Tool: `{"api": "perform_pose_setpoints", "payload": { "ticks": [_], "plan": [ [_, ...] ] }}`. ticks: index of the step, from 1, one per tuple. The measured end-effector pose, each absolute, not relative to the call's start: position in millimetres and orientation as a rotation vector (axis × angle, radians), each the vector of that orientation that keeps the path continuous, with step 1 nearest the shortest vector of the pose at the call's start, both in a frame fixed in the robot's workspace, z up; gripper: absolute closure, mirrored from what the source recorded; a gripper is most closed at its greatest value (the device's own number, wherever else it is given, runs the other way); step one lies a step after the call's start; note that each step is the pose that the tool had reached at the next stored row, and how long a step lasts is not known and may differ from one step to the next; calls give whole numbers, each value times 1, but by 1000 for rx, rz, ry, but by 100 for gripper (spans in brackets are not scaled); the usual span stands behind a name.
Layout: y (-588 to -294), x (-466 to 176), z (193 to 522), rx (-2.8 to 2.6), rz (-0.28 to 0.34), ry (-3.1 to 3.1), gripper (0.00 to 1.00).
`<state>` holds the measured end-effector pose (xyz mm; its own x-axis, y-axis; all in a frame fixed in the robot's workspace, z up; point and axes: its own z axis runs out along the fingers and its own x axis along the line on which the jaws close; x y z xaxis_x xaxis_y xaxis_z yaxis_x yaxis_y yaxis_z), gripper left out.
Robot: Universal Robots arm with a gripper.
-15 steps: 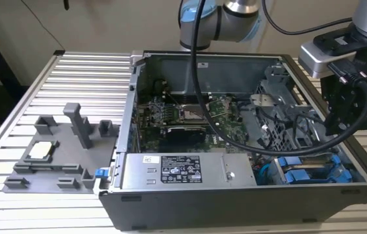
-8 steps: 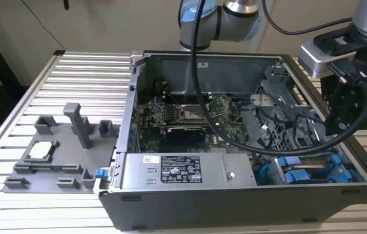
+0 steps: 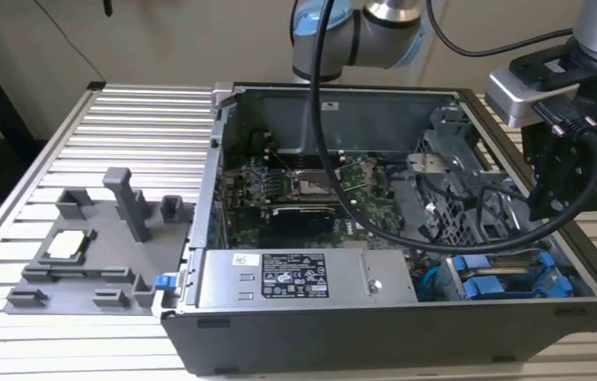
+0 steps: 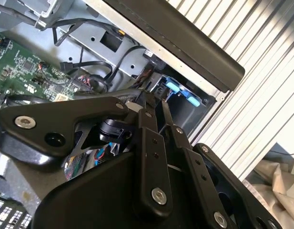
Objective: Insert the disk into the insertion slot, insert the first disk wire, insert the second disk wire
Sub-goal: 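Insert the first disk wire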
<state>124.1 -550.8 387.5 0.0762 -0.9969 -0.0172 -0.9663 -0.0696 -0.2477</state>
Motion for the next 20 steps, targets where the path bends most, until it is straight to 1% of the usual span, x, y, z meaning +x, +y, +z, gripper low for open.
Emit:
{"api": "perform_pose_setpoints", "payload": {
  "ticks": [13,20],
  "plan": [
    [-566,126,382,-2156,-223,2005,81],
    [-566,126,378,-2158,-181,2017,81]
  ]
}}
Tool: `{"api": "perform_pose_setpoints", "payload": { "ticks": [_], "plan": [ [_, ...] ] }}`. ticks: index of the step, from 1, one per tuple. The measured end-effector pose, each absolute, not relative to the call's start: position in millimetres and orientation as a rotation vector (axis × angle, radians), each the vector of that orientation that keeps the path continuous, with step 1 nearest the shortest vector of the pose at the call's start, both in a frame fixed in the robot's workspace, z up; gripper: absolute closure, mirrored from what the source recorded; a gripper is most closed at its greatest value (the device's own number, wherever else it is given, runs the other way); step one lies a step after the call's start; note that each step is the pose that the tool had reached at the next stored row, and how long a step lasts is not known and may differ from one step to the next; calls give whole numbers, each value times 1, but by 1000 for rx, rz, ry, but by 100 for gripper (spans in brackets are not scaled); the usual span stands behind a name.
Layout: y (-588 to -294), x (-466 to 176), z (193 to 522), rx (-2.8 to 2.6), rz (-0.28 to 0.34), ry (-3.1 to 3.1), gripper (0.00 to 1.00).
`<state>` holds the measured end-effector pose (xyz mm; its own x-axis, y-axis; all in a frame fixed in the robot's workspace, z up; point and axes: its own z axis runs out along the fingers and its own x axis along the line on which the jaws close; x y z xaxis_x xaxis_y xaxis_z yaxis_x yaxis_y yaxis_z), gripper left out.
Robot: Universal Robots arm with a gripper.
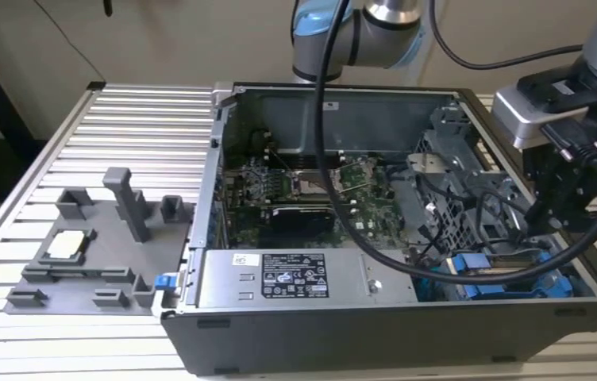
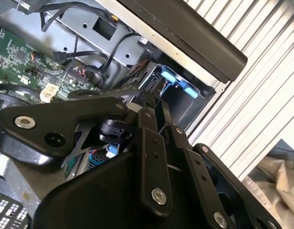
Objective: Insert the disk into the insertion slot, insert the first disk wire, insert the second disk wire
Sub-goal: 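Insert the first disk wire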
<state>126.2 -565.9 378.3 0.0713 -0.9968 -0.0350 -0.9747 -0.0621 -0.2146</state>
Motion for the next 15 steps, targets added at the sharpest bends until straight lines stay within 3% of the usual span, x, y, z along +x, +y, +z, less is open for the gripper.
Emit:
{"api": "perform_pose_setpoints", "payload": {
  "ticks": [15],
  "plan": [
    [-566,132,369,-2146,-109,2059,81]
  ]
}}
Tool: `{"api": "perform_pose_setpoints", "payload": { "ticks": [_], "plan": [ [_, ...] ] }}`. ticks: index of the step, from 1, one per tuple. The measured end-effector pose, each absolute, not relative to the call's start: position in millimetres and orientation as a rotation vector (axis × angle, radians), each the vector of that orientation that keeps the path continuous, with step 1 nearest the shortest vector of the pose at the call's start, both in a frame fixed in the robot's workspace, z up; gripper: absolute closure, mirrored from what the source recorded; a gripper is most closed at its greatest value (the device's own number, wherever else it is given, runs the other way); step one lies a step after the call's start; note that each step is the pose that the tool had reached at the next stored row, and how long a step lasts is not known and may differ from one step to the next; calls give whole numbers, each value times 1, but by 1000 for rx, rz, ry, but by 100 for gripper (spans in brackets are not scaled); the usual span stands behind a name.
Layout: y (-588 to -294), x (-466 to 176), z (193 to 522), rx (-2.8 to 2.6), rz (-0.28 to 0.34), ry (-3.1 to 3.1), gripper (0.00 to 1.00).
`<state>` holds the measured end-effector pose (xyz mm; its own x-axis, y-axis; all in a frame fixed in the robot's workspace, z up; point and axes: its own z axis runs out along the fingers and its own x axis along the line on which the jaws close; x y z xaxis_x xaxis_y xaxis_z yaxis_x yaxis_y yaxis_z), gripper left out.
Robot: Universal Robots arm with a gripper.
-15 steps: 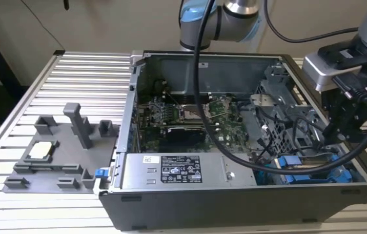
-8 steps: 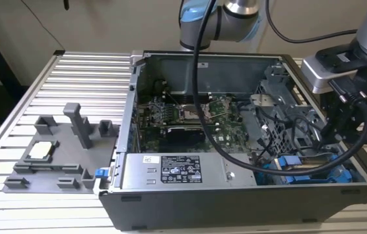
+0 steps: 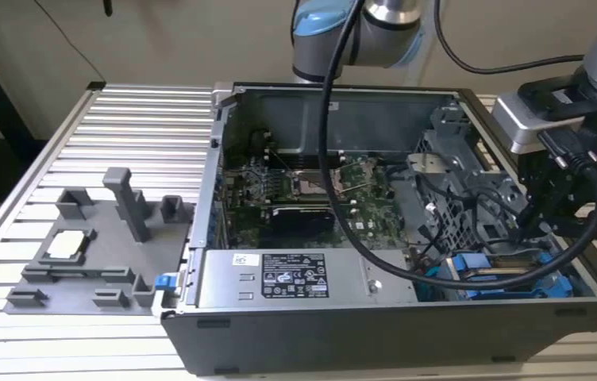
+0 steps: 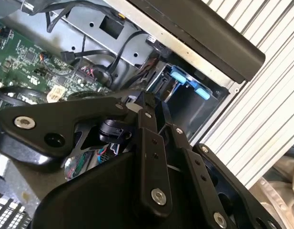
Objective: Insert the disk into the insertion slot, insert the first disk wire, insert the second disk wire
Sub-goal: 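Insert the first disk wire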
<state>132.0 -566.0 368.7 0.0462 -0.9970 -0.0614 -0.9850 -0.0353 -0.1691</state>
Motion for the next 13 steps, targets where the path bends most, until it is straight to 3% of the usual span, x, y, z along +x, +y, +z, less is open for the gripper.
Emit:
{"api": "perform_pose_setpoints", "payload": {
  "ticks": [13],
  "plan": [
    [-567,141,364,-2161,-61,2093,81]
  ]
}}
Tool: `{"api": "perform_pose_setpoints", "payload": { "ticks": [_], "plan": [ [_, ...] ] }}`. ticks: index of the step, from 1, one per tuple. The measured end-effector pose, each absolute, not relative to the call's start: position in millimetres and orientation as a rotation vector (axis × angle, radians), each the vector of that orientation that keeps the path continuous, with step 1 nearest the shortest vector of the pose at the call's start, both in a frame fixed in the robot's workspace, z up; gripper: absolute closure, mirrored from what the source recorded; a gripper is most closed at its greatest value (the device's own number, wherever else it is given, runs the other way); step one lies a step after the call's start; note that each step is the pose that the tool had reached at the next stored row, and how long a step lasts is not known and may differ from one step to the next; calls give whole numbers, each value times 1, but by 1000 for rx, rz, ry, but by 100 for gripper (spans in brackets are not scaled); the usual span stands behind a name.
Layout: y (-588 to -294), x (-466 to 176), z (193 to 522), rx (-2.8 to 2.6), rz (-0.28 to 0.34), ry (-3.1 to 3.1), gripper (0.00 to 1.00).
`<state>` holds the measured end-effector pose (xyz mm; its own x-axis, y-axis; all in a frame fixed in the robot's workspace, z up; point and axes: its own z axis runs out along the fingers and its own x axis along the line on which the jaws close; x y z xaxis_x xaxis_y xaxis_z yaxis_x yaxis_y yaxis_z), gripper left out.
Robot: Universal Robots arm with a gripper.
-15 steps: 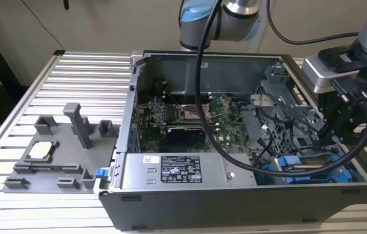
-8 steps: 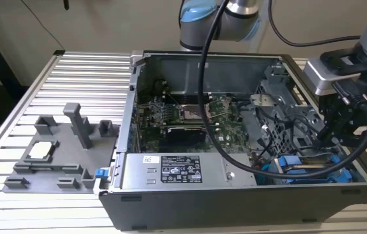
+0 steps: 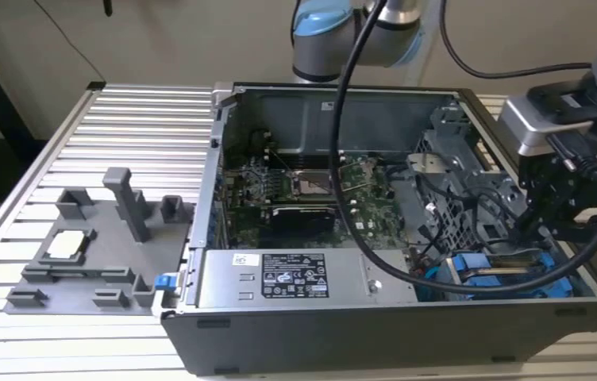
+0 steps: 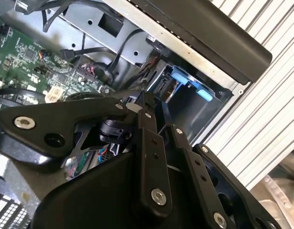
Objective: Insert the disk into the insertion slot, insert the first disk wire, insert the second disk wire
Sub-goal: 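Insert the first disk wire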
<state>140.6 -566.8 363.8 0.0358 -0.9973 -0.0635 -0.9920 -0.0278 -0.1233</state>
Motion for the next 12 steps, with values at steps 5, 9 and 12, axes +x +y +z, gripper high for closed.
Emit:
{"api": "perform_pose_setpoints", "payload": {
  "ticks": [5,9,12],
  "plan": [
    [-568,144,362,-2168,-41,2105,81],
    [-570,145,361,-2172,-26,2115,81],
    [-572,147,360,-2175,-16,2121,81]
  ]
}}
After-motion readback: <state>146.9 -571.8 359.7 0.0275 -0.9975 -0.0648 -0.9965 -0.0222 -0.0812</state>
